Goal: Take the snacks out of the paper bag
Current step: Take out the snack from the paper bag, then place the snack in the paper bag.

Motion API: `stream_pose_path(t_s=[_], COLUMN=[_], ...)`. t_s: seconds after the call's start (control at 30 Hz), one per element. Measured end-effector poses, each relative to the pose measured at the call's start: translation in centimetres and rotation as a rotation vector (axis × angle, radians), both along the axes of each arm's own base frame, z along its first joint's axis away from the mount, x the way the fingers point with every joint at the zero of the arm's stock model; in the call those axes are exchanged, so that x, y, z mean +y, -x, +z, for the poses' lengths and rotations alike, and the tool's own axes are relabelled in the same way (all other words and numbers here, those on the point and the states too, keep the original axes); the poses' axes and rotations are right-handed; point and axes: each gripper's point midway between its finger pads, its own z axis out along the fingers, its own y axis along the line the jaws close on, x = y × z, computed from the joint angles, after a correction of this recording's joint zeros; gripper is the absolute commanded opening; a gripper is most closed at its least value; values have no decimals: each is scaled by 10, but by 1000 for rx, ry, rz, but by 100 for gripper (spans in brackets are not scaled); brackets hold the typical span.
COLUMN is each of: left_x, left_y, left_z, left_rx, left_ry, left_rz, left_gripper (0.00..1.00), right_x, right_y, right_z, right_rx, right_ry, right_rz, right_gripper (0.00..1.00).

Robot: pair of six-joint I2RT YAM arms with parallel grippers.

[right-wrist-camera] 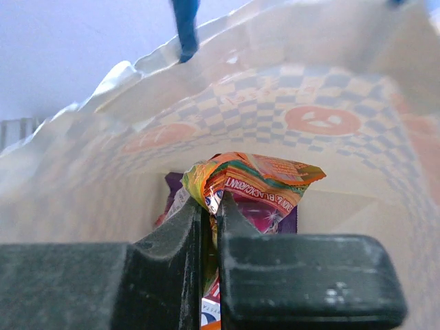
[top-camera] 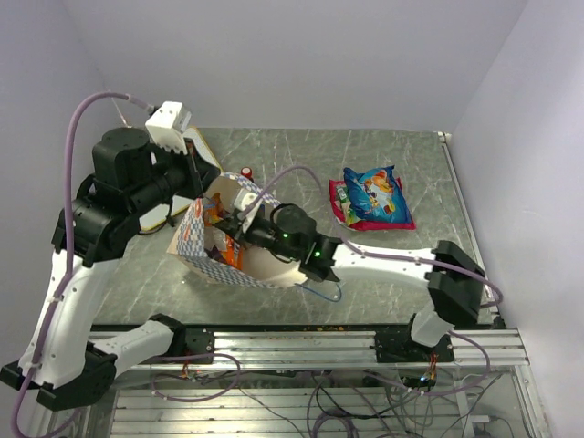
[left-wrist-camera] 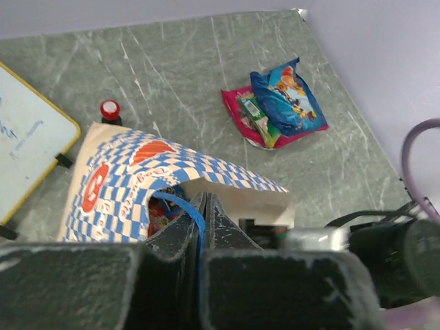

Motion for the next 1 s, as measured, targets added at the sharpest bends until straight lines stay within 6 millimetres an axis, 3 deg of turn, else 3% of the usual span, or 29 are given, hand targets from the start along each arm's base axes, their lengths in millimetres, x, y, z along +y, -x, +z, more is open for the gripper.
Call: stream_pose_path(t_s=[0.27,0.47,0.63,0.87,1.0], left_x=[-4,-9,-7,-8,-11], left_y=[19,17,14,4,-4], left_z=[-20,-36,-44,-51,-56], left_rx=[72,176,211,236,250], left_ry=[149,242,262,258,246], left_rz=[19,69,111,148,151], left_gripper=[7,7,7,7,7], right_x=[-50,-93,-139,-184,-197], right_y=[22,27,29,19,2], right_z=[42,74,117,188,204], right_rx=[-10,-26,-73,-186,-231], right_ry=[-37,-24,-58,-162,-190], right_rz=[-4,-74,-169,-325,-446], right_gripper=[0,0,0,0,0])
